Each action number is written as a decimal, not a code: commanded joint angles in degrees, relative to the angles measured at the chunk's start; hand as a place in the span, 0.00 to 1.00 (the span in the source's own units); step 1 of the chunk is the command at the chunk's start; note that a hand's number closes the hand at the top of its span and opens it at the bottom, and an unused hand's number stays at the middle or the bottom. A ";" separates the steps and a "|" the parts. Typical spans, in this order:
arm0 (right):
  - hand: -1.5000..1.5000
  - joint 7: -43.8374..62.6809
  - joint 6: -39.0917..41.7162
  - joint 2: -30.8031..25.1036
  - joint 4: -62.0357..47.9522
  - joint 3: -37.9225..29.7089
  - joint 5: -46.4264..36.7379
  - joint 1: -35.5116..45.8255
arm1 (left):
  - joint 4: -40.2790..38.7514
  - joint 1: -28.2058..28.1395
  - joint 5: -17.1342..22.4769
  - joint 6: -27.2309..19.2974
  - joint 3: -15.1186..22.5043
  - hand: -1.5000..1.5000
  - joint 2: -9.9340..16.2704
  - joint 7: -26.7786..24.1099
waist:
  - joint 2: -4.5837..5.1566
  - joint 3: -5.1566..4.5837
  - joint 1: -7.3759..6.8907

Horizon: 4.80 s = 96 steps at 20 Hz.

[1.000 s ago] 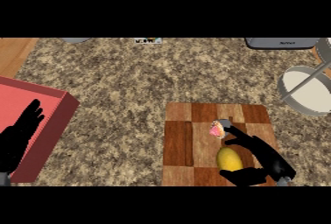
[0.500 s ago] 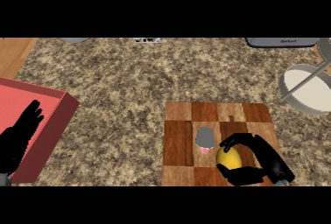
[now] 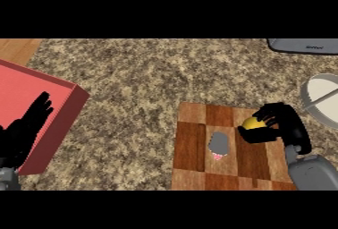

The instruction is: Pick the lemon from the cutting board and place it in the tiered basket

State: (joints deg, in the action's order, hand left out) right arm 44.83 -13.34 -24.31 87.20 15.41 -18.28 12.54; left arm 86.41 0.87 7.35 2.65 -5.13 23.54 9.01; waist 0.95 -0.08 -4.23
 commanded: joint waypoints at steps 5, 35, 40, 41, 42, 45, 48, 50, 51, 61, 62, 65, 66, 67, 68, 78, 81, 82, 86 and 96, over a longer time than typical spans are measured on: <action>1.00 22.69 -4.57 -6.00 -10.81 -2.62 -20.96 17.93 | -1.99 0.22 -0.19 1.39 2.71 0.50 -1.15 2.37 | 0.93 -1.38 -4.39; 1.00 21.02 -17.68 -3.48 -48.60 -21.60 -55.18 57.00 | -5.33 -0.63 -1.40 -0.06 0.34 0.50 -2.87 1.71 | 0.70 0.21 1.00; 1.00 13.20 -23.63 -5.82 -54.58 -27.13 -52.47 55.80 | -4.32 -3.59 -0.43 1.63 -0.78 0.50 -2.30 0.68 | 0.64 0.17 0.24; 1.00 10.73 -23.24 -7.29 -54.80 -27.92 -51.57 55.84 | -5.70 -3.95 -2.68 0.05 1.03 0.50 -4.39 -1.19 | 0.44 0.13 1.28; 1.00 11.69 -23.94 -6.04 -57.14 -27.58 -52.80 57.87 | -4.87 -1.90 -2.73 -0.53 0.89 0.50 -4.22 0.50 | 0.47 0.12 0.91; 1.00 7.23 -24.99 -8.12 -59.36 -30.02 -50.31 57.74 | -8.44 -1.13 -1.67 1.16 -1.17 0.50 -3.02 -0.97 | 0.59 0.10 1.35; 1.00 5.83 -24.62 -9.85 -61.65 -30.83 -50.27 60.17 | -6.80 -2.31 -1.04 2.30 -1.28 0.50 -2.66 -0.27 | 0.36 0.10 0.98; 1.00 5.80 -8.03 -15.03 -67.59 -21.86 -60.19 57.12 | -5.18 -1.91 -1.37 1.07 -0.97 0.50 -2.94 1.37 | 0.72 -0.27 1.58; 1.00 5.49 -7.32 -15.64 -68.87 -21.40 -60.86 56.68 | -4.83 -2.79 -1.15 2.26 -1.05 0.50 -2.24 0.83 | 0.63 -0.15 1.15; 1.00 -7.30 4.37 -21.95 -73.97 -18.25 -63.69 64.47 | -6.58 -1.14 -1.90 0.99 -1.82 0.50 -3.52 1.25 | 0.20 0.06 1.67; 1.00 -7.66 5.63 -22.22 -74.58 -18.09 -63.95 65.36 | -4.16 -3.26 -3.39 0.34 0.43 0.50 -4.91 1.76 | 0.21 0.09 1.08; 1.00 -9.56 10.01 -22.87 -75.79 -17.08 -65.00 66.97 | -6.34 -3.20 -1.06 3.15 -2.72 0.50 -2.52 0.12 | 0.09 0.01 1.28; 1.00 -9.07 7.62 -21.64 -76.39 -17.34 -64.93 65.49 | -6.50 -0.13 -1.90 1.83 -1.93 0.50 -3.20 2.03 | 0.34 0.08 1.46; 1.00 -9.44 8.24 -21.65 -76.89 -17.21 -65.02 64.51 | -5.07 -3.17 -3.89 -0.38 -0.01 0.50 -6.33 -0.58 | 0.15 0.08 1.50; 1.00 -10.20 10.53 -21.96 -77.16 -17.71 -64.54 66.71 | -6.19 -0.17 -3.61 -0.27 -0.49 0.50 -5.54 1.44 | 0.24 0.07 1.71; 0.00 0.78 18.29 -23.79 -84.05 -26.37 -56.70 63.25 | -6.16 -1.15 -3.16 1.06 -2.13 0.50 -4.73 1.07 | 0.41 0.14 1.93; 0.00 5.73 14.15 -24.11 -82.67 -28.45 -54.73 61.63 | -5.22 -0.14 -1.68 2.88 -3.08 0.50 -3.26 3.02 | 0.37 0.20 1.74; 0.00 7.04 13.31 -22.55 -82.23 -29.12 -54.01 61.78 | -8.11 -1.80 -3.50 2.46 -2.44 0.50 -4.53 -1.65 | 0.41 0.12 1.76; 0.00 4.66 11.45 -23.75 -78.55 -28.75 -54.24 63.56 | -5.66 -0.93 -3.13 2.21 -2.39 0.50 -4.55 2.50 | 0.27 0.16 1.42; 0.00 12.65 -1.99 -26.73 -69.63 -31.40 -52.83 65.37 | -6.50 -3.06 -3.50 2.84 -3.98 0.50 -4.20 0.39 | -0.62 0.02 3.49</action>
State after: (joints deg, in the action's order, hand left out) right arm 52.88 -12.32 -49.44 15.20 -14.34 -72.10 76.41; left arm 84.43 -0.27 4.45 5.34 -9.79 20.86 10.14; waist -0.18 0.72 -1.42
